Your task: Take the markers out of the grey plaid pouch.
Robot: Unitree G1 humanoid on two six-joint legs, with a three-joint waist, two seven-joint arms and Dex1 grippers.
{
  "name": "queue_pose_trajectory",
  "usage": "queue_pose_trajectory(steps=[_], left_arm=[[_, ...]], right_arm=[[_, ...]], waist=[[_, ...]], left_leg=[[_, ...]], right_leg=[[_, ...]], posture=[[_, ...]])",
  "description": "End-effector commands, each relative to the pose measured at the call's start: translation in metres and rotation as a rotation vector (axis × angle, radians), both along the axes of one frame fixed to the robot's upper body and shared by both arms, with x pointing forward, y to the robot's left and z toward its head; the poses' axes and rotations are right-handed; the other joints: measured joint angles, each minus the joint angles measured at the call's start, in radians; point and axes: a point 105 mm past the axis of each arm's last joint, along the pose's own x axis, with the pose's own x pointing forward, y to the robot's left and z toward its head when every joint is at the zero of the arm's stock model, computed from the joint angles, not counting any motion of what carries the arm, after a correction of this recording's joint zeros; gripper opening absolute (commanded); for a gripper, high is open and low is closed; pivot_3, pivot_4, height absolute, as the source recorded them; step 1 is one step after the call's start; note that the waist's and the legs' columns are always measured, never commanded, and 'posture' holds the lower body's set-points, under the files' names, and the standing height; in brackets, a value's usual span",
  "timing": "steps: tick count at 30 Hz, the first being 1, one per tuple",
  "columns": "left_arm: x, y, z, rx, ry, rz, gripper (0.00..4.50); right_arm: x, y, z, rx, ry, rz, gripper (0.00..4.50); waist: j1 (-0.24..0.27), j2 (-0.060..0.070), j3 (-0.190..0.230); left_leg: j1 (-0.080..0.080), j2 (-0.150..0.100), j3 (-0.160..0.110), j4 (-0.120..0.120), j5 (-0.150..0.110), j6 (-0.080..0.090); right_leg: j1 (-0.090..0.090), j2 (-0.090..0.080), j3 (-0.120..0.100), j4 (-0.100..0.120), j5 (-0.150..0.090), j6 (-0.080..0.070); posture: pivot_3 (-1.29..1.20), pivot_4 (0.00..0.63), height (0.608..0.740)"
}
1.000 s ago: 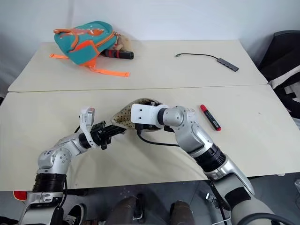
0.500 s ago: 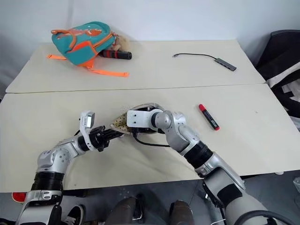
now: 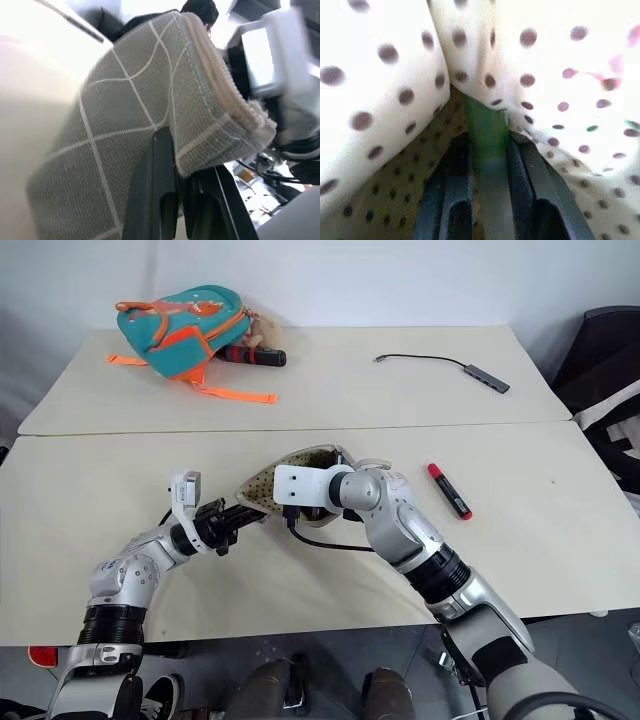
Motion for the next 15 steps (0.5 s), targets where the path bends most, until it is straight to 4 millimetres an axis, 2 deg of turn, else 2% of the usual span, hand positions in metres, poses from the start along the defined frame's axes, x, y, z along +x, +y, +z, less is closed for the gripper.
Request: queue_pose_trajectory(steps=[1,4,10,15], left_arm=[[0.013,0.025,0.005,0.006,-0.046,0.141,0.00],[0.017,0.026,0.005,0.013,-0.062,0.162,0.00],[0.016,0.025,0.000,0.039,-0.070,0.164,0.00],[0.020,0.032,-0.005,0.106,-0.088,0.205,0.00]], right_arm=[[-0.010,-0.017,0.018,0.038,0.004,0.011,0.59],[-0.012,-0.025,0.012,0.005,0.021,-0.004,0.59],[-0.021,-0.029,-0.003,-0.021,0.095,0.011,0.58],[-0.033,-0.032,-0.002,0.004,0.138,0.099,0.58]], waist=[[-0.001,0.000,0.000],[-0.001,0.000,0.000],[-0.001,0.000,0.000],[-0.001,-0.001,0.000]], left_leg=[[0.000,0.000,0.000,0.000,0.000,0.000],[0.000,0.000,0.000,0.000,0.000,0.000],[0.000,0.000,0.001,-0.001,0.000,0.000],[0.000,0.000,0.001,-0.001,0.000,0.000]], right_leg=[[0.000,0.000,0.000,0.000,0.000,0.000],[0.000,0.000,0.000,-0.001,0.000,0.000],[0.000,0.000,-0.001,-0.001,0.000,0.000],[0.001,0.000,-0.001,-0.003,0.000,0.000]], posture=[[0.00,0.150,0.740],[0.00,0.150,0.740],[0.00,0.150,0.740],[0.00,0.150,0.740]])
